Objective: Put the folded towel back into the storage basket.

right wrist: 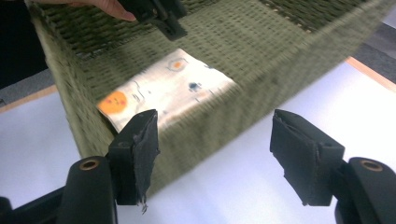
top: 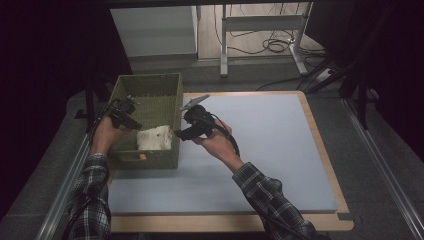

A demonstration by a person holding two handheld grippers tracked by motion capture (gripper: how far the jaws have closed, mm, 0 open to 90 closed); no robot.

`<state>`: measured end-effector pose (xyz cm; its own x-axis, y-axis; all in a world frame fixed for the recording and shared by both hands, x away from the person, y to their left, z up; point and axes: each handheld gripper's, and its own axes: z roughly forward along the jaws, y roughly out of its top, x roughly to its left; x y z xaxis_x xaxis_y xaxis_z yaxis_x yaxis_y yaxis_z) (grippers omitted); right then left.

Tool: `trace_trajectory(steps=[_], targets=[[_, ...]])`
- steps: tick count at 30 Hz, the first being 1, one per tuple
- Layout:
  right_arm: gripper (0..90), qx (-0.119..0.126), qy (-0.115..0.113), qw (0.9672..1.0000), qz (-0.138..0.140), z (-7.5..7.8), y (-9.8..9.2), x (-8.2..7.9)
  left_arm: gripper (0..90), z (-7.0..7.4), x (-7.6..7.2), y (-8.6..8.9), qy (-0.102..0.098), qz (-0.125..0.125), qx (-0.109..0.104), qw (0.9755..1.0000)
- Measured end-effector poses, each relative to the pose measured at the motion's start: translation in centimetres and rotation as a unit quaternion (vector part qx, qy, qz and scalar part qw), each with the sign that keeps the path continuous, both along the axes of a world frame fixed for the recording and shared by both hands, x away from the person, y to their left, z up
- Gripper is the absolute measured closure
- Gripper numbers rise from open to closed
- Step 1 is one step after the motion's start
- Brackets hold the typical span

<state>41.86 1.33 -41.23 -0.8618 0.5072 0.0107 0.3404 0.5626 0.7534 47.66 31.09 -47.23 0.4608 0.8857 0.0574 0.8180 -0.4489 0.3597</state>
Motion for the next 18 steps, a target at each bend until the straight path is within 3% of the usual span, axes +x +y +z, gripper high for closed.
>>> trace_trajectory(steps=[4, 5, 7, 9, 11, 14, 15, 18], targets=[[32.2, 0.011, 0.006, 0.9999, -0.011, -0.9, -2.6, 0.1, 55.9, -1.9, 1.3, -0.4, 0.059, 0.005, 0.031, 0.9978], [32.2, 0.013, 0.007, 0.9998, -0.014, -1.1, -3.2, 0.2, 56.0, -2.5, 1.6, -0.4, 0.080, 0.013, 0.030, 0.9963], [32.2, 0.014, 0.010, 0.9996, -0.023, -1.6, -4.4, 0.2, 56.0, -3.0, 1.8, -0.5, 0.099, 0.016, 0.025, 0.9947], [32.2, 0.016, 0.014, 0.9993, -0.031, -2.0, -5.5, 0.4, 65.2, -3.2, 1.8, -0.6, 0.107, 0.013, 0.001, 0.9941], [32.2, 0.017, 0.018, 0.9989, -0.039, -2.4, -6.5, 0.6, 76.4, -3.1, 1.8, -0.9, 0.117, 0.005, -0.006, 0.9930], [32.2, 0.020, 0.025, 0.9982, -0.051, -2.8, -7.5, 0.9, 85.9, -3.0, 1.9, -1.2, 0.122, -0.005, 0.007, 0.9924], [32.2, 0.022, 0.029, 0.9978, -0.054, -3.0, -7.9, 1.0, 86.9, -2.7, 1.9, -1.3, 0.107, -0.008, 0.021, 0.9940], [32.2, 0.022, 0.031, 0.9976, -0.058, -3.3, -8.4, 0.9, 87.4, -1.2, 2.0, -0.9, 0.048, 0.016, 0.053, 0.9973]])
